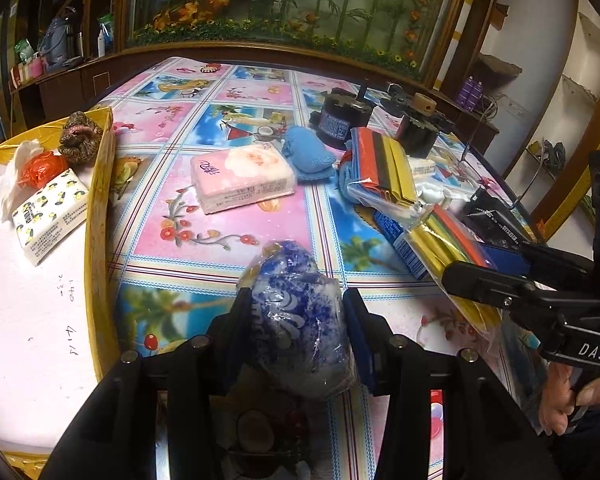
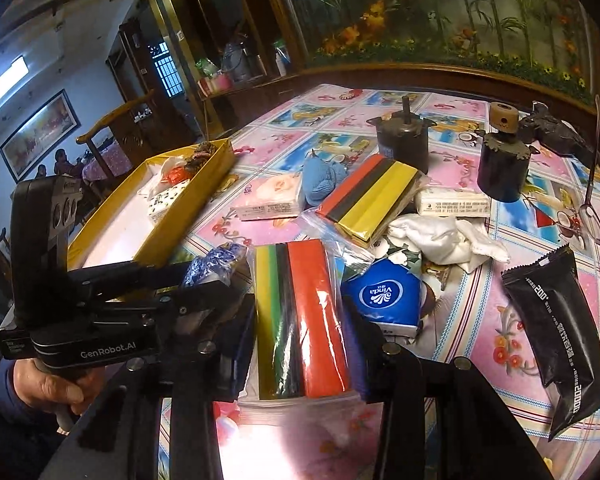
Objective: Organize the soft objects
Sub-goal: 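Grasp the blue-patterned bag with the left gripper while the right gripper grasps the striped clay pack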
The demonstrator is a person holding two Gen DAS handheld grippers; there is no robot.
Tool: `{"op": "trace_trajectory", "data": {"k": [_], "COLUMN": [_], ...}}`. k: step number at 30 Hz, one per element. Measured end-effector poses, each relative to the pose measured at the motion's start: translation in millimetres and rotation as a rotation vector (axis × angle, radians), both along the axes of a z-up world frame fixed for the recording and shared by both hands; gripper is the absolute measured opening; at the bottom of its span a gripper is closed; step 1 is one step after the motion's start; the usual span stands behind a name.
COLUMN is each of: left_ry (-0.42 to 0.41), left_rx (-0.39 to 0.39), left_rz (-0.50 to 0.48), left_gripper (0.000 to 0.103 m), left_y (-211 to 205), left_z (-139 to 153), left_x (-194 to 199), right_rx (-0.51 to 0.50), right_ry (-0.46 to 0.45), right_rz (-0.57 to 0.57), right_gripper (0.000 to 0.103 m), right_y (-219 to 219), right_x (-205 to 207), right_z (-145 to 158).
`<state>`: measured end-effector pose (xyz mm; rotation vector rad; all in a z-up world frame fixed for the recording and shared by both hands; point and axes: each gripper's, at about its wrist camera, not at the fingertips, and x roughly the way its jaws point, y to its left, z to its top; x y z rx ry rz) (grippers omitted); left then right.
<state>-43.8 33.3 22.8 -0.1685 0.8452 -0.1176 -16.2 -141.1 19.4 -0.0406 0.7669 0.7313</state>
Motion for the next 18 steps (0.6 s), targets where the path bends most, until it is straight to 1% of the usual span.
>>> {"op": "trace_trajectory", "data": {"k": [18], "left_ry": [-0.072], "left_rx": [0.045], "left_rz": [0.012], "left_gripper": [0.044], "left_y": [-4], "left_z": [10], "left_x": [-12], "right_rx": [-0.001], "right_ry": [-0.012], "right_rz": [-0.023], "right_gripper": [0.044], "right_y": [-6], "right_x": [0], "right_z": [1]}}
